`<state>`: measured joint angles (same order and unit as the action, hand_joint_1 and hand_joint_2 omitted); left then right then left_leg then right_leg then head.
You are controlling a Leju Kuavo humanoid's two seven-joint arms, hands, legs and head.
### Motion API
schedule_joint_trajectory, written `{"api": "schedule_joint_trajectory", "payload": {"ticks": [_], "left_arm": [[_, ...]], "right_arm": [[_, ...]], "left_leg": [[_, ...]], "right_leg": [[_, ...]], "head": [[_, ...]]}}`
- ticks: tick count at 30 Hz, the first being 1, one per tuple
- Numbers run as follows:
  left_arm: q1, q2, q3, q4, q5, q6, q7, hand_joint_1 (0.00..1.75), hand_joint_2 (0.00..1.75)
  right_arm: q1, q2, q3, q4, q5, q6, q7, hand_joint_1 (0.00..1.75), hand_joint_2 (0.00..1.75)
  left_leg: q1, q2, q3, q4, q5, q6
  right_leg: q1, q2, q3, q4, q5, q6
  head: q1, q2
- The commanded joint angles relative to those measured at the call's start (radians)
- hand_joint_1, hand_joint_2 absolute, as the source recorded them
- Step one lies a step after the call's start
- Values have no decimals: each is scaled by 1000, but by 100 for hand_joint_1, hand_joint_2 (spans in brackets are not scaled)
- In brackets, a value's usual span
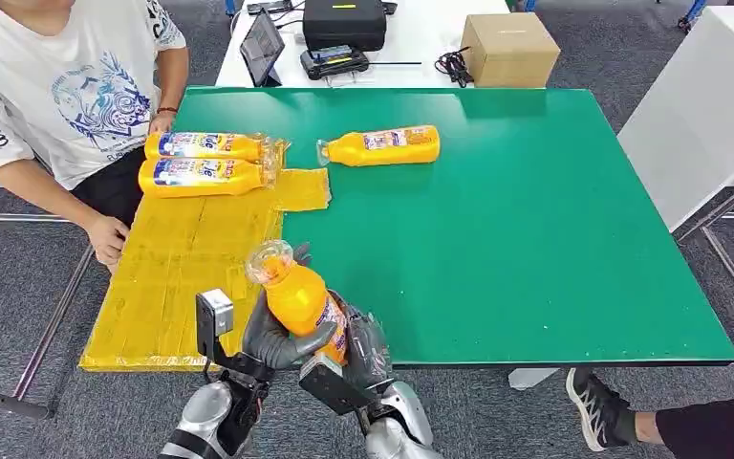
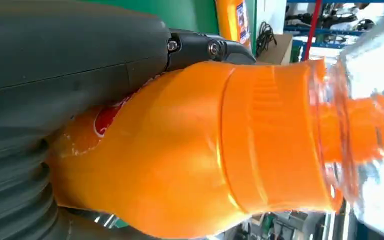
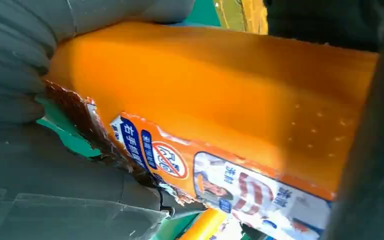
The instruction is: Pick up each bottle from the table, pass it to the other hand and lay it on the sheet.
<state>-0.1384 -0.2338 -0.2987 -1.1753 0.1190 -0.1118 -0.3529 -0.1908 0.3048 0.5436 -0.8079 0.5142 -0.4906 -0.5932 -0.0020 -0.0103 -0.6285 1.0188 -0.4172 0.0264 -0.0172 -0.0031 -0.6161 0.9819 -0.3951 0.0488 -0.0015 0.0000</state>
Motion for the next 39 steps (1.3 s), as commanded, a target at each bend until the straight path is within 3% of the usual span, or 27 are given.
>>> {"api": "schedule_joint_trajectory", "payload": {"ticks": [1, 6, 7, 8, 15, 28, 29, 30, 31, 36, 38, 39], "left_arm": [[-47, 35, -45, 101, 90, -99, 54, 0, 175], [-54, 46, -40, 130, 240, -227, 69, 0, 175], [-51, 44, -36, 128, 274, -246, 84, 164, 175], [-46, 48, -41, 118, 290, -263, 83, 175, 175], [-34, 50, -41, 107, 421, -355, 99, 175, 175], [-31, 31, -3, 34, 349, -230, 31, 175, 175], [-31, 26, 6, 24, 331, -205, 22, 175, 175], [-32, 23, 13, 7, 265, -135, -18, 175, 175], [-38, 17, 25, -2, 241, -104, -28, 175, 175], [-41, 16, 33, -11, 227, -86, -34, 175, 175], [-45, 16, 59, -45, 147, 3, -75, 175, 175], [-51, 22, 89, -70, 59, 80, -109, 175, 175]], "right_arm": [[-65, 31, 97, 156, 24, -20, 10, 175, 175], [-89, 41, 138, 231, 44, -16, 9, 175, 175], [-92, 42, 143, 240, 44, -8, 11, 175, 175], [-93, 42, 143, 245, 42, -7, 10, 175, 175], [-98, 42, 152, 259, 49, 5, 13, 175, 175], [-90, 39, 140, 249, 42, 22, 20, 175, 175], [-87, 38, 138, 240, 38, 22, 20, 161, 175], [-84, 39, 130, 228, 31, 12, 25, 0, 175], [-87, 43, 126, 222, 21, 20, 35, 0, 0], [-87, 43, 124, 211, 22, 8, 43, 0, 0], [-79, 40, 102, 158, -5, -7, 43, 0, 0], [-60, 23, 79, 49, -32, -1, 45, 0, 0]], "left_leg": [[2, 2, 7, -1, -3, -2], [1, 2, 7, -1, -2, -2], [1, 1, 4, -1, -2, -2], [1, 1, 3, 0, -1, -1], [2, 1, 6, 0, -3, -2], [2, -1, 5, 1, -2, -2], [1, -1, 3, 1, -2, -1], [1, -1, 2, 1, -1, -1], [1, -1, 3, 1, -2, -1], [1, -1, 2, 1, -1, -1], [2, -1, 4, 1, -3, -2], [2, -2, 4, 2, -3, -2]], "right_leg": [[2, 1, 6, -1, -2, -3], [1, 1, 6, -1, -2, -3], [1, 0, 4, -1, -1, -2], [1, 0, 3, 0, -1, -2], [2, 0, 6, 0, -3, -3], [2, -2, 5, 0, -3, -2], [1, -2, 3, 0, -2, -2], [1, -1, 1, 0, -1, -1], [2, -2, 3, 0, -3, -2], [2, -2, 2, 0, -2, -2], [2, -2, 5, 0, -3, -2], [2, -2, 4, 1, -3, -2]], "head": [[0, 0], [0, 0], [0, 0], [0, 0], [0, 0], [0, 0], [0, 0], [0, 0], [0, 0], [0, 0], [0, 0], [0, 0]]}}
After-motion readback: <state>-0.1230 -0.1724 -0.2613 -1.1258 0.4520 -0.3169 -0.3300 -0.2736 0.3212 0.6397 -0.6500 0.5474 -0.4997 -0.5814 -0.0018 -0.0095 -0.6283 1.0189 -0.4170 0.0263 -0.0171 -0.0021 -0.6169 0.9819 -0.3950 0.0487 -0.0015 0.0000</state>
